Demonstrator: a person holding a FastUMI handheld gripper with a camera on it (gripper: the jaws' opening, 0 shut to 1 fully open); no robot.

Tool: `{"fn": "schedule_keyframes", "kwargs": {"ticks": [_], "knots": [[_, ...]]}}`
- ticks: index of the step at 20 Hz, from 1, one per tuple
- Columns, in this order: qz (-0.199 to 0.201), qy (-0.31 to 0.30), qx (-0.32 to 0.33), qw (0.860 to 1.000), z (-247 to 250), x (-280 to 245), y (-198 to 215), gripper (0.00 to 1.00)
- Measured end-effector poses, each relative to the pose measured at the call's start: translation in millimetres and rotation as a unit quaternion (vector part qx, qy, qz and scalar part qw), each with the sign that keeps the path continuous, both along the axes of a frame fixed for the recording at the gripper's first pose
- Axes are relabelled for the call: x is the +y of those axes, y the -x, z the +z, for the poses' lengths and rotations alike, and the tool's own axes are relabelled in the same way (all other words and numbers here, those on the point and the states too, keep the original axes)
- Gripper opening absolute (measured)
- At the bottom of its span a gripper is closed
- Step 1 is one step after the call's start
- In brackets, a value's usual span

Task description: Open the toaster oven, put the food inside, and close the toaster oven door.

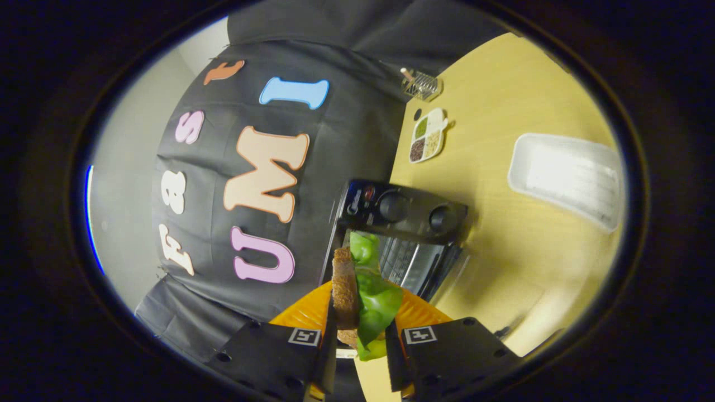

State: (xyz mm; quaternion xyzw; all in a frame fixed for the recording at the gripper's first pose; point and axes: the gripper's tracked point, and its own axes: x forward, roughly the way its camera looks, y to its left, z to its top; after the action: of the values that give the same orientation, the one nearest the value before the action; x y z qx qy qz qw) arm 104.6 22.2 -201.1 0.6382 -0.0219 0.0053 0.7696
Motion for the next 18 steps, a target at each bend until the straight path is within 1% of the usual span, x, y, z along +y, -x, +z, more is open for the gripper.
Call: {"fn": "schedule_keyframes", "kwargs": {"ticks": [4, 9, 13, 17, 18], "knots": [[-0.014, 0.009, 0.005, 1.0, 3.1, 27.9, -41.2, 0.4], [-0.035, 0.035, 0.011, 0.999, 1.4, 46.3, -73.5, 0.4], [-0.06, 0.057, 0.039, 0.996, -2.7, 52.5, -98.0, 0.4], [-0.092, 0.091, 0.065, 0.989, -4.5, 42.5, -100.9, 0.4], [-0.1, 0.107, 0.076, 0.986, -6.2, 41.0, -98.9, 0.44]]}}
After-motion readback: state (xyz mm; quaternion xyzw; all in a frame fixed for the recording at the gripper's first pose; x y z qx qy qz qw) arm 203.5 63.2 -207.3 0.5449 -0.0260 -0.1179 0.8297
